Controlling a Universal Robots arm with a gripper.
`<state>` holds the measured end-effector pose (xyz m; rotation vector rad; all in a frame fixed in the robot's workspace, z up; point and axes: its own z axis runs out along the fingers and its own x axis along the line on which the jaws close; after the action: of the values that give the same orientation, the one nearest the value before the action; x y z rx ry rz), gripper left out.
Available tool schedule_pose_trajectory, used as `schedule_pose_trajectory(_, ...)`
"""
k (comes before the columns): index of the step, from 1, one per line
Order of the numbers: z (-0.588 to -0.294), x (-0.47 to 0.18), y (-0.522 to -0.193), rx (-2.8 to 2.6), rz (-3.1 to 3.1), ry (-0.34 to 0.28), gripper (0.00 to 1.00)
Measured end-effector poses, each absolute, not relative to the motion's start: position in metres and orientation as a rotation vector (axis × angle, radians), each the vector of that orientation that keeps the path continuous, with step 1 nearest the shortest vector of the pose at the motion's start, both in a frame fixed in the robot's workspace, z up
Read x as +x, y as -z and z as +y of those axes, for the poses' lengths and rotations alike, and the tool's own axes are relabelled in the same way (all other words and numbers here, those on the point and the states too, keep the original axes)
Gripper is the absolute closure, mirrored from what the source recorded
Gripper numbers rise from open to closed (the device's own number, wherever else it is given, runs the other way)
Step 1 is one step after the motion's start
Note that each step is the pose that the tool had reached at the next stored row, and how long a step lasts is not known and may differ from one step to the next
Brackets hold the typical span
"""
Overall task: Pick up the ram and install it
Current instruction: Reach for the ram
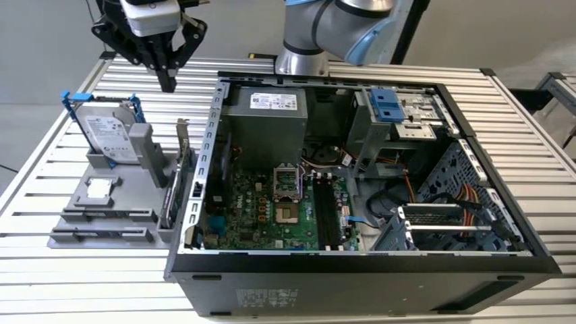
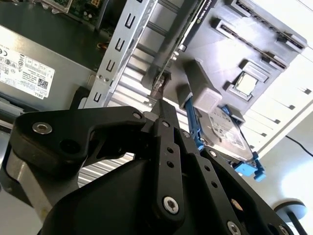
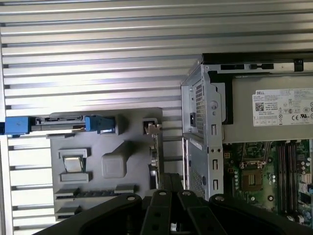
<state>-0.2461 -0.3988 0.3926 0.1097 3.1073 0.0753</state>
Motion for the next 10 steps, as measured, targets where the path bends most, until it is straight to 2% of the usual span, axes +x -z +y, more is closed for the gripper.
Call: schedule_pose_trajectory(10,-0.3988,-0.2530,-0.3926,0.110,3.107,-0.075,1.00)
